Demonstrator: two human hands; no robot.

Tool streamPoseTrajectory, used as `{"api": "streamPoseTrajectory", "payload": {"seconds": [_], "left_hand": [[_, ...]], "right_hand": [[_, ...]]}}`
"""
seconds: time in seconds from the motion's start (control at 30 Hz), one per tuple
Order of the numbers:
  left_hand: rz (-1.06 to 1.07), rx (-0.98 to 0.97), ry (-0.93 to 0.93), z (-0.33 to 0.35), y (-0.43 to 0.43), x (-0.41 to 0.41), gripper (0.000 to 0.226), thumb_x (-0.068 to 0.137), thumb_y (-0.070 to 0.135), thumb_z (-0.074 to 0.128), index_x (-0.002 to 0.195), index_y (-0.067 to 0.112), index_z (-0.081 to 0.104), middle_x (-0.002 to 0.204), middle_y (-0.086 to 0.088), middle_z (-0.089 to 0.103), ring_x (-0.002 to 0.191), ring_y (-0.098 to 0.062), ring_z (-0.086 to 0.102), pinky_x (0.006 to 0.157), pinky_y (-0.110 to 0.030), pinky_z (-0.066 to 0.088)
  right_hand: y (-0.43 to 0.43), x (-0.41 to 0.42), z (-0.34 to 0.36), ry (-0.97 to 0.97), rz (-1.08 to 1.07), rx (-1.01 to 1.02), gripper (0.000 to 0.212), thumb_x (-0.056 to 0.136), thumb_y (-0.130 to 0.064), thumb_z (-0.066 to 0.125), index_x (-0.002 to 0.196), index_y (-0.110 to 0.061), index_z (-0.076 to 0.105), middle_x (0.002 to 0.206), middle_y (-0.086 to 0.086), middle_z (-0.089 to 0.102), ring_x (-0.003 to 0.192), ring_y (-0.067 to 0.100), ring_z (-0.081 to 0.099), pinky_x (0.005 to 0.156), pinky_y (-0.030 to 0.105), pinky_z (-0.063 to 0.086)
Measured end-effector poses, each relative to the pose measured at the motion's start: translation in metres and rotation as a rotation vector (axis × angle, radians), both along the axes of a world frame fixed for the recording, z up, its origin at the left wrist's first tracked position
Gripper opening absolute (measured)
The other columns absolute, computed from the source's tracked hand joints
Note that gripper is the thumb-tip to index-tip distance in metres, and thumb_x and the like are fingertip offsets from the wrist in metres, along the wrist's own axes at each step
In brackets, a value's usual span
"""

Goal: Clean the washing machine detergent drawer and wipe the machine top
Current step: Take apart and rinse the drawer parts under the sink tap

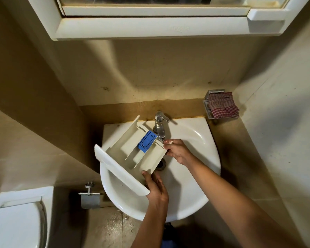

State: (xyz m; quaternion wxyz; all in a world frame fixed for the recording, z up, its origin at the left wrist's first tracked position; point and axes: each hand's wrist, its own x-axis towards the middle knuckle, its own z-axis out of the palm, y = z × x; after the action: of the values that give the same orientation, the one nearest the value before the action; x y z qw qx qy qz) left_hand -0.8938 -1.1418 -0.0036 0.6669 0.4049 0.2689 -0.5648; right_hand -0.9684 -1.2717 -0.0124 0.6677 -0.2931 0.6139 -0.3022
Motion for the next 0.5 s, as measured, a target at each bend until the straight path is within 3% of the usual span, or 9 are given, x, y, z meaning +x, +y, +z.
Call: {"api": "streamPoseTrajectory", "payload": {"seconds": [0.03, 0.13, 0.23, 0.3, 0.4, 0.47, 0.5], "left_hand": [[0.028, -0.006, -0.019, 0.002, 0.001, -0.001, 0.067, 0.068, 0.045, 0.081, 0.123, 0.014, 0.057, 0.117, 0.005, 0.067, 0.098, -0.004, 0.064, 0.097, -0.023, 0.049], [-0.125, 0.055, -0.111, -0.002, 0.006, -0.008, 0.044, 0.094, 0.025, 0.058, 0.134, 0.007, 0.049, 0.124, -0.003, 0.060, 0.116, -0.015, 0.056, 0.105, -0.029, 0.040], [-0.302, 0.089, -0.131, -0.012, 0.016, -0.009, 0.021, 0.090, 0.012, 0.065, 0.110, 0.007, 0.059, 0.105, -0.007, 0.064, 0.104, -0.020, 0.059, 0.095, -0.029, 0.047], [-0.457, 0.103, -0.152, -0.015, 0.021, -0.005, 0.018, 0.081, 0.005, 0.073, 0.095, 0.007, 0.061, 0.105, -0.014, 0.066, 0.097, -0.025, 0.062, 0.091, -0.034, 0.049], [-0.660, 0.151, -0.233, -0.012, 0.034, 0.005, 0.032, 0.076, -0.005, 0.072, 0.106, -0.009, 0.062, 0.110, -0.024, 0.068, 0.099, -0.034, 0.064, 0.096, -0.041, 0.048], [-0.739, 0.218, -0.368, -0.007, 0.041, 0.019, 0.061, 0.071, 0.000, 0.078, 0.123, -0.012, 0.049, 0.110, -0.020, 0.067, 0.109, -0.035, 0.059, 0.096, -0.039, 0.045], [-0.750, 0.257, -0.445, -0.005, 0.043, 0.029, 0.079, 0.072, 0.004, 0.080, 0.136, -0.007, 0.035, 0.120, -0.018, 0.061, 0.117, -0.034, 0.053, 0.099, -0.039, 0.041]], "right_hand": [[-0.004, 0.002, 0.000, -0.014, 0.002, -0.005, 0.021, 0.084, 0.015, 0.054, 0.081, -0.006, 0.058, 0.081, 0.008, 0.062, 0.077, 0.019, 0.062, 0.068, 0.031, 0.054], [-0.016, 0.006, 0.000, -0.028, 0.007, -0.002, 0.018, 0.086, 0.014, 0.053, 0.102, 0.005, 0.056, 0.089, 0.011, 0.064, 0.080, 0.021, 0.064, 0.068, 0.031, 0.057], [-0.023, 0.009, 0.000, -0.011, 0.031, 0.019, 0.022, 0.086, 0.013, 0.054, 0.108, 0.010, 0.055, 0.094, 0.014, 0.065, 0.079, 0.021, 0.065, 0.065, 0.030, 0.058], [-0.025, 0.010, -0.002, 0.003, 0.039, 0.041, 0.030, 0.086, 0.012, 0.056, 0.115, 0.013, 0.052, 0.103, 0.018, 0.065, 0.081, 0.023, 0.066, 0.066, 0.032, 0.058], [-0.027, 0.010, -0.003, -0.012, 0.032, 0.066, 0.041, 0.084, 0.013, 0.058, 0.123, 0.011, 0.047, 0.113, 0.022, 0.064, 0.083, 0.025, 0.068, 0.062, 0.033, 0.059], [-0.029, 0.009, -0.002, -0.032, 0.008, 0.072, 0.039, 0.082, 0.016, 0.056, 0.121, 0.012, 0.048, 0.106, 0.022, 0.065, 0.076, 0.023, 0.069, 0.059, 0.033, 0.059], [-0.030, 0.009, -0.001, -0.039, 0.000, 0.068, 0.037, 0.082, 0.018, 0.054, 0.118, 0.011, 0.050, 0.099, 0.019, 0.066, 0.072, 0.022, 0.069, 0.058, 0.033, 0.059]]}}
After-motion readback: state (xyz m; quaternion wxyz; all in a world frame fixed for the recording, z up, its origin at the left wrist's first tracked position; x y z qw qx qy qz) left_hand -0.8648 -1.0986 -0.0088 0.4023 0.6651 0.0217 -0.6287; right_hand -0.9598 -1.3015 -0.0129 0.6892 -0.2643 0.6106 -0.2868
